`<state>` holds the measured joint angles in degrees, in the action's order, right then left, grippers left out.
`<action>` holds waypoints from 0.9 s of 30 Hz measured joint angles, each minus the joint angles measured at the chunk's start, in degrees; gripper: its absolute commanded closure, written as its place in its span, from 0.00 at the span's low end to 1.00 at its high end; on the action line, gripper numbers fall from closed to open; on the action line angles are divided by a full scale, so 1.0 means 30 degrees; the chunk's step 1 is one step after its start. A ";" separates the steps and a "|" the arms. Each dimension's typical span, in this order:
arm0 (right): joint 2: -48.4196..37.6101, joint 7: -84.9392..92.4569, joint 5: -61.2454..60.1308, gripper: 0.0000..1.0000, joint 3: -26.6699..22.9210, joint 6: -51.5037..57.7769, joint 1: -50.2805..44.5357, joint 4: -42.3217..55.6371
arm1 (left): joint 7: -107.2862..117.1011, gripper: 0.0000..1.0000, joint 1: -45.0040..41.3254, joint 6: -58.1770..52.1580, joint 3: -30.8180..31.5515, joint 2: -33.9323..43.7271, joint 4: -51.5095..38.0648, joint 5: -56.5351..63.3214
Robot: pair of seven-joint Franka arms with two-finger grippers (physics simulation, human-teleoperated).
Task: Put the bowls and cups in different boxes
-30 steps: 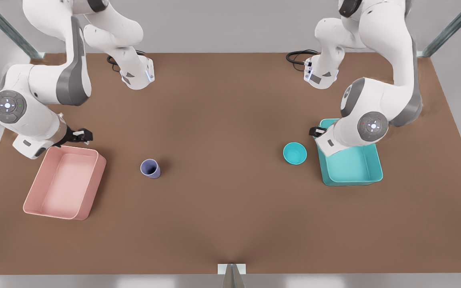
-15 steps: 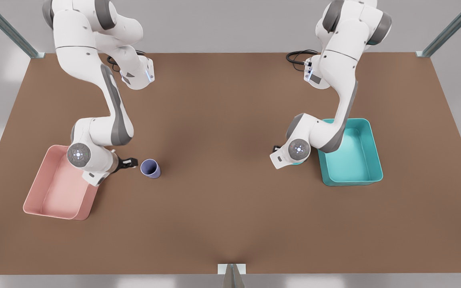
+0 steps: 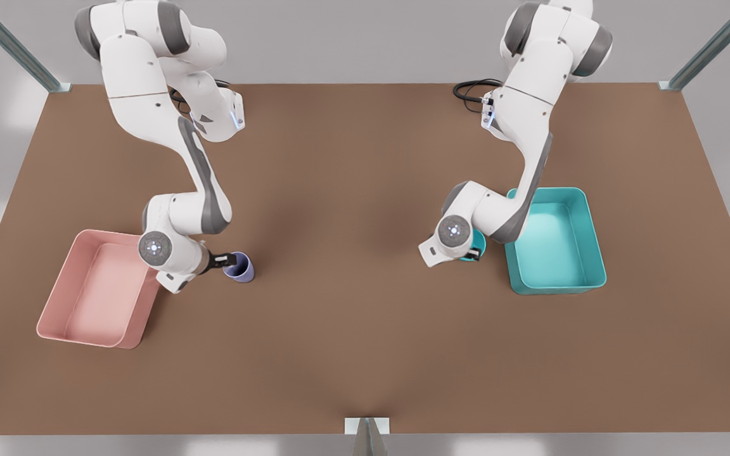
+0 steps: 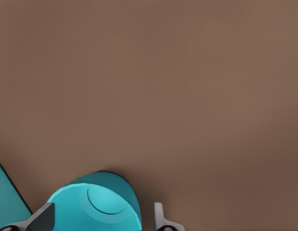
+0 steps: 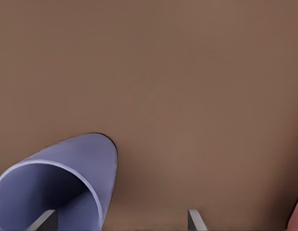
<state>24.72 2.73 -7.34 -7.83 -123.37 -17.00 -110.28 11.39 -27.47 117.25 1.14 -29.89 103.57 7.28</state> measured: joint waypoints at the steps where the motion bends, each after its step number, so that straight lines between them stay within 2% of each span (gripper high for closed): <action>1: 0.0337 -0.0037 -0.0004 0.00 0.0002 -0.0061 -0.0013 0.0036 | 0.0183 0.00 -0.0045 -0.0005 0.0000 -0.0028 0.0100 0.0124; 6: 0.1306 -0.0197 -0.0188 0.00 0.0004 -0.0282 -0.0027 0.0248 | 0.1189 0.00 -0.0286 0.0256 0.0270 0.0911 0.1743 0.0041; 7: 0.1373 -0.0223 -0.0225 0.05 0.0004 -0.0309 -0.0022 0.0283 | 0.1365 0.00 -0.0346 0.0518 0.0363 0.1116 0.2138 -0.0066; 8: 0.1509 -0.0237 -0.0253 0.15 0.0004 -0.0332 -0.0029 0.0379 | 0.1532 0.00 -0.0396 0.0791 0.0415 0.1220 0.2376 -0.0147; 10: 0.1645 -0.0238 -0.0302 0.53 0.0003 -0.0337 -0.0045 0.0530 | 0.1835 0.00 -0.0482 0.1548 0.0456 0.1233 0.3157 -0.0257; 11: 0.1651 -0.0217 -0.0351 0.67 0.0002 -0.0285 -0.0097 0.0688 | 0.1973 0.00 -0.0499 0.1901 0.0466 0.1192 0.3359 -0.0293; 12: 0.1650 -0.0162 -0.0440 0.75 0.0002 -0.0228 -0.0153 0.0825 | 0.2103 0.00 -0.0505 0.2203 0.0468 0.1111 0.3462 -0.0313; 13: 0.1652 -0.0041 -0.0619 0.79 -0.0003 -0.0154 -0.0241 0.0989 | 0.2227 0.00 -0.0521 0.2463 0.0483 0.0986 0.3514 -0.0324; 18: 0.1663 0.0055 -0.0511 0.79 -0.0002 0.0381 -0.0420 0.1575 | 0.2748 0.00 -0.0518 0.3820 0.0499 -0.0141 0.3491 -0.0250; 19: 0.1622 0.0083 -0.0485 0.79 0.0001 0.0632 -0.0411 0.2041 | 0.2845 0.31 -0.0504 0.4031 0.0500 -0.0212 0.3487 -0.0185; 20: 0.1454 0.0137 -0.0466 0.79 0.0002 0.1221 -0.0403 0.3075 | 0.2951 0.51 -0.0492 0.4202 0.0500 -0.0245 0.3485 -0.0082; 22: 0.0880 0.0440 -0.0395 0.79 -0.0223 0.2884 -0.0402 0.5747 | 0.3213 0.61 -0.0483 0.4433 0.0500 -0.0259 0.3471 0.0149; 27: 0.0397 0.3175 0.0938 0.79 -0.2783 0.5510 0.0388 0.9619 | 0.3810 0.74 -0.0506 0.4692 0.0497 -0.0248 0.3415 0.0375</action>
<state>25.91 12.25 -4.53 -16.18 -106.84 -15.84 -81.42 22.82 -28.99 131.33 2.63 -30.63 113.81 8.41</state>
